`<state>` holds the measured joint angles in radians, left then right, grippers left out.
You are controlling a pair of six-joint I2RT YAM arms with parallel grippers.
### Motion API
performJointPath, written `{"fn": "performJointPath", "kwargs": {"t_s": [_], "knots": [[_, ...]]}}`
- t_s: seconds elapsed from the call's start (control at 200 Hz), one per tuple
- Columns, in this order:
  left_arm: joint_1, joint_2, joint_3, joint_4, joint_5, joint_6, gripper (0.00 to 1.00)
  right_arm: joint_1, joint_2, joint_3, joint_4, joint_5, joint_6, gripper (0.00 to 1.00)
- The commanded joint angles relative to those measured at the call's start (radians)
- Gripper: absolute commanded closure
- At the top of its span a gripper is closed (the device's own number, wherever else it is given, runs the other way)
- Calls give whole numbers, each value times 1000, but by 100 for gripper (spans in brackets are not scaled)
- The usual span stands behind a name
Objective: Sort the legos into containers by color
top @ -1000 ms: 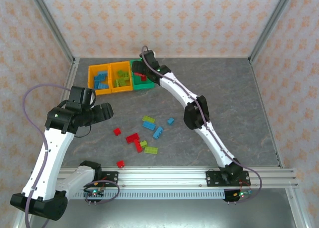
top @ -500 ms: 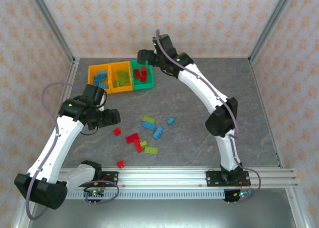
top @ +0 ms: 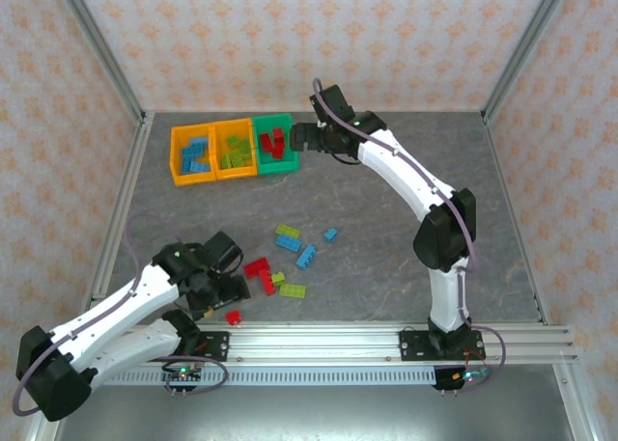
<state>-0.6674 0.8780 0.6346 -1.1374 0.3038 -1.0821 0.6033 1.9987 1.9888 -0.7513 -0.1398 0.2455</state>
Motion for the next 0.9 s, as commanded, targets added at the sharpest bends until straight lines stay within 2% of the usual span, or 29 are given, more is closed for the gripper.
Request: {"fn": "performJointPath", "kwargs": {"t_s": [0.0,0.075,0.24,0.525,0.606,0.716,0.896], "knots": [[-75,-9,-44,105,-12,-205,15,3,-70,-64,23,-35,1,1],[-108,9,-58,101,-31,-232,14,3,-84,-95,38,-43,-1,1],[-112,24,-97,72,-69,-267,17,3,-107,-119,14,-46,-37,1],[-113,90,-138,197,-64,-270,27,3,-152,-179,16,-31,-61,1],[-113,126,-135,220,-66,-261,33,3,-155,-182,12,-34,-61,1],[-113,173,-124,223,-78,-242,47,3,-164,-189,7,-32,-65,1],[-113,212,-107,223,-76,-214,63,3,-196,-226,-1,-39,-70,1]]}}
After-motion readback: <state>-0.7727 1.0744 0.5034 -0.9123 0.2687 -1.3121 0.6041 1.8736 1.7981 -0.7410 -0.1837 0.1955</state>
